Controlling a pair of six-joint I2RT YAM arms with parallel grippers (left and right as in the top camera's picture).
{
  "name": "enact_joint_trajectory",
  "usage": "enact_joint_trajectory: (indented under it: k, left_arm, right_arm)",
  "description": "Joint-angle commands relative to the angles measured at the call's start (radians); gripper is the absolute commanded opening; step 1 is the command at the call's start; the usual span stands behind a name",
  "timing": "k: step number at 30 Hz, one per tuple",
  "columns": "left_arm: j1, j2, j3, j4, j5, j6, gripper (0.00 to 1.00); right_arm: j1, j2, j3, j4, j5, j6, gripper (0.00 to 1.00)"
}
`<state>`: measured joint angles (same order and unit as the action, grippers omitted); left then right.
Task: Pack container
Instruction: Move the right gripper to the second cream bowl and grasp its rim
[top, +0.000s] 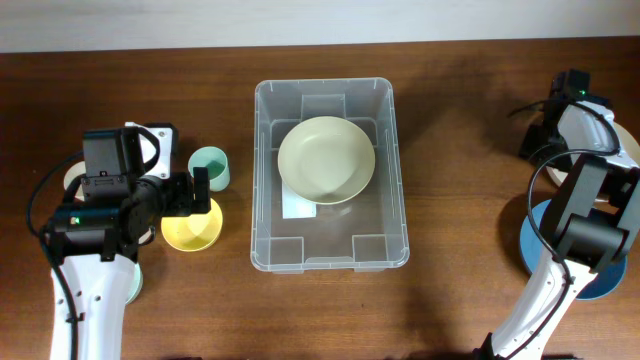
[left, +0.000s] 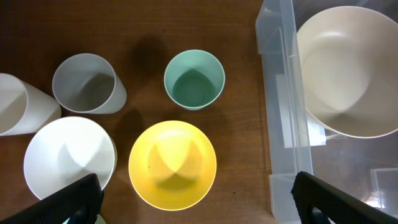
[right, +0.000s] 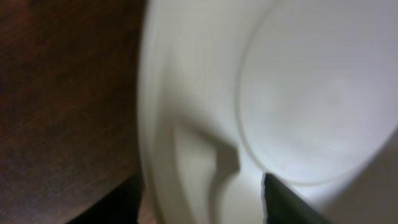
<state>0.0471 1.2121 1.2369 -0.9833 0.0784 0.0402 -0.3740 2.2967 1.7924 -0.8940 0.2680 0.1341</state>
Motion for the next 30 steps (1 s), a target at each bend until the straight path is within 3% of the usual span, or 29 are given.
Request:
enact_joint_trajectory:
  k: [1,5,15,24,30]
  left_arm:
    - [0.002,0.001,0.019,0.003,0.002,-0.006,0.99]
    - [0.002,0.001,0.019,0.003,0.002,-0.006,0.99]
    - [0.002,0.001,0.019,0.003,0.005,-0.007,0.99]
    - [0.002,0.001,0.019,0.003,0.004,-0.006,0.99]
    - [0.002,0.001,0.019,0.01,0.004,-0.006,1.0]
  right_arm:
    - [-0.001,0.027,-0.006,0.012,0.005,0.006,0.48]
    - [-0.001,0.027,-0.006,0.024,0.006,0.005,0.32]
    - [0.0,0.027,-0.006,0.057,0.005,0.005,0.04]
    - [0.008,-0.053,0.052,0.034,-0.039,-0.001,0.04]
    - [0.058,-0.252,0.148,-0.031,-0.234,-0.111,0.04]
